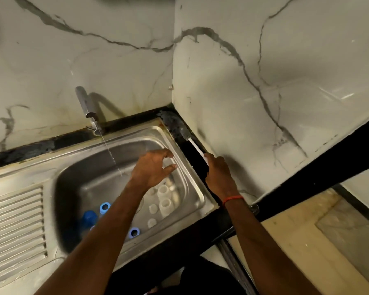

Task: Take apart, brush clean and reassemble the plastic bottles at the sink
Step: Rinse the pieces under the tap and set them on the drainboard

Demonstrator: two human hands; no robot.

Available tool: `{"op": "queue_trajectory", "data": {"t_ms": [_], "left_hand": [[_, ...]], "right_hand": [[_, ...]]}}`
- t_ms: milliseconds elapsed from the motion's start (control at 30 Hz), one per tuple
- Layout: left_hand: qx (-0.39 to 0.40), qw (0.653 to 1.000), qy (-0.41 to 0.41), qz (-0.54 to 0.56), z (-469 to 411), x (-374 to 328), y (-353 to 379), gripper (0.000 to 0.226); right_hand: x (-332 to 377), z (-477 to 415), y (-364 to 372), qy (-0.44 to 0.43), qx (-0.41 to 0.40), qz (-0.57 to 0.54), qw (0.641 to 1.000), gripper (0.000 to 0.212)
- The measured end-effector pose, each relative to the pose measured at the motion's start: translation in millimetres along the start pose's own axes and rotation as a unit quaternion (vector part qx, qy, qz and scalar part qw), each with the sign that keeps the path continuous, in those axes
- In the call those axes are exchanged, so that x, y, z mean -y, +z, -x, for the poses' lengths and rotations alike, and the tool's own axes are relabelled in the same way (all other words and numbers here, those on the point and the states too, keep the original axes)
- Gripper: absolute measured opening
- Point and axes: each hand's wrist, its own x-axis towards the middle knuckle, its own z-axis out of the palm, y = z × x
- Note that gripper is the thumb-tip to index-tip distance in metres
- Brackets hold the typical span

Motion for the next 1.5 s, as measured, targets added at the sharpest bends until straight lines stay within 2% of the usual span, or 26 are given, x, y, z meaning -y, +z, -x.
{"op": "queue_trajectory", "data": {"t_ms": [100, 167, 233, 267, 333, 367, 500, 567, 633, 800, 933, 1100, 1300, 1500], "left_hand": [[0.017, 1.0, -0.007, -0.002, -6.7, -5.9, 6.1, 0.053], [0.028, 0.999, -0.013, -0.006, -9.1, -10.5, 8.7, 0.051], [0.029, 0.999, -0.018, -0.013, -11.8, -12.9, 11.4, 0.051], [0.03, 0.999, -0.022, -0.016, -12.6, -13.8, 11.9, 0.051], [0.032, 0.999, -0.032, -0.023, -15.2, -14.1, 13.8, 0.048], [0.03, 0.999, -0.033, -0.026, -16.2, -13.8, 15.7, 0.044], [0.017, 0.998, -0.038, -0.043, -13.3, -12.4, 21.6, 0.037], [0.016, 0.998, -0.052, -0.043, -8.3, -10.7, 22.6, 0.039], [0.01, 0.997, -0.066, -0.04, -2.8, -7.0, 23.5, 0.04], [-0.008, 0.994, -0.098, -0.043, 10.8, 0.4, 19.6, 0.037], [-0.026, 0.991, -0.128, -0.042, 23.1, 7.9, 13.9, 0.037], [-0.037, 0.984, -0.167, -0.045, 42.1, 19.3, 7.4, 0.036], [-0.035, 0.973, -0.225, -0.048, 70.9, 33.2, 9.6, 0.038], [-0.027, 0.962, -0.269, -0.039, 95.2, 40.9, 19.1, 0.034]], "right_hand": [[-13.4, -8.4, 13.6, -0.014, 0.022, 0.053, 0.998, 0.049], [-17.6, -14.3, 16.3, 0.02, 0.046, 0.042, 0.998, 0.037], [-19.2, -20.2, 18.9, 0.054, 0.045, 0.068, 0.995, 0.036], [-20.5, -21.3, 19.8, 0.079, 0.033, 0.037, 0.996, 0.032], [-23.3, -21.6, 29.3, 0.023, -0.014, 0.091, 0.996, 0.016], [-23.5, -19.4, 32.1, -0.002, -0.007, 0.137, 0.99, 0.011], [-28.3, -21.1, 42.3, -0.1, -0.015, 0.2, 0.974, 0.031], [-29.5, -21.6, 40.5, -0.108, -0.019, 0.233, 0.966, 0.025], [-28.7, -26.4, 38.1, -0.096, -0.011, 0.202, 0.975, 0.008], [-21.2, -36.1, 39.1, -0.16, -0.026, 0.191, 0.968, 0.009], [7.2, -41.7, 32.8, -0.227, 0.015, 0.147, 0.963, 0.02], [50.5, -36.4, 39.9, -0.294, 0.131, 0.115, 0.94, 0.029], [69.7, -20.3, 81.5, -0.286, 0.286, 0.183, 0.896, 0.038], [74.4, -12.6, 110.5, -0.325, 0.264, 0.246, 0.874, 0.031]]}}
